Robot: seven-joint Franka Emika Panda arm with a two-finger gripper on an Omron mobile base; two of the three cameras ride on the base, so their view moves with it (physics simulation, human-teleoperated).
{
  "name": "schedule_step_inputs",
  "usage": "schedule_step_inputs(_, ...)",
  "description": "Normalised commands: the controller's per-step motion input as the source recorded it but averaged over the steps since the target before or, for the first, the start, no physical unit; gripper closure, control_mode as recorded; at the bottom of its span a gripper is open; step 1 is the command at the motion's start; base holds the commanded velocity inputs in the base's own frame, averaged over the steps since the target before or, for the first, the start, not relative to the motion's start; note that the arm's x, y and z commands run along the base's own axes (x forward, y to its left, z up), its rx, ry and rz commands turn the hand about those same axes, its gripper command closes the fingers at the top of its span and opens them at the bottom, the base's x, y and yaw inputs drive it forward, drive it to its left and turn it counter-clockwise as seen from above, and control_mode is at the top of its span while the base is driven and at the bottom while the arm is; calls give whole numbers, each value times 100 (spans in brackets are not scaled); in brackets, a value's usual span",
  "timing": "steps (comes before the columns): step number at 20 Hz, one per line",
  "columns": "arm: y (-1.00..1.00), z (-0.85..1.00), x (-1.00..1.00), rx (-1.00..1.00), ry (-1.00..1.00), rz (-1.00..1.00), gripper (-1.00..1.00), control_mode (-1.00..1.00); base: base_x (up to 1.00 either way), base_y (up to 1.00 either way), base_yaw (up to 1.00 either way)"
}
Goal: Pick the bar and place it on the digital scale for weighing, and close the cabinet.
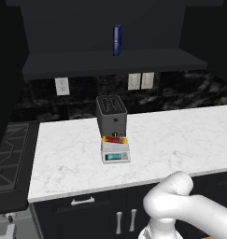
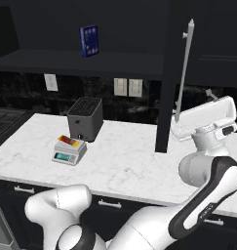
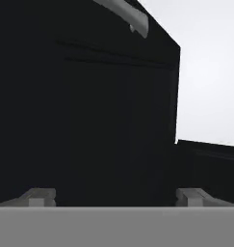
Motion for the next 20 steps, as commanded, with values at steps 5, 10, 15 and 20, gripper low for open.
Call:
schedule_step_inputs(5,100,83,-23,-34,-16,1,-100,-100,0,0,0)
schedule_step_inputs(10,100,45,4,-46,-6,0,-100,-100,0,0,0)
schedule_step_inputs(15,100,4,39,-46,2,-4,-100,-100,0,0,0)
schedule_step_inputs(20,100,-9,85,-29,15,-18,-100,-100,0,0,0)
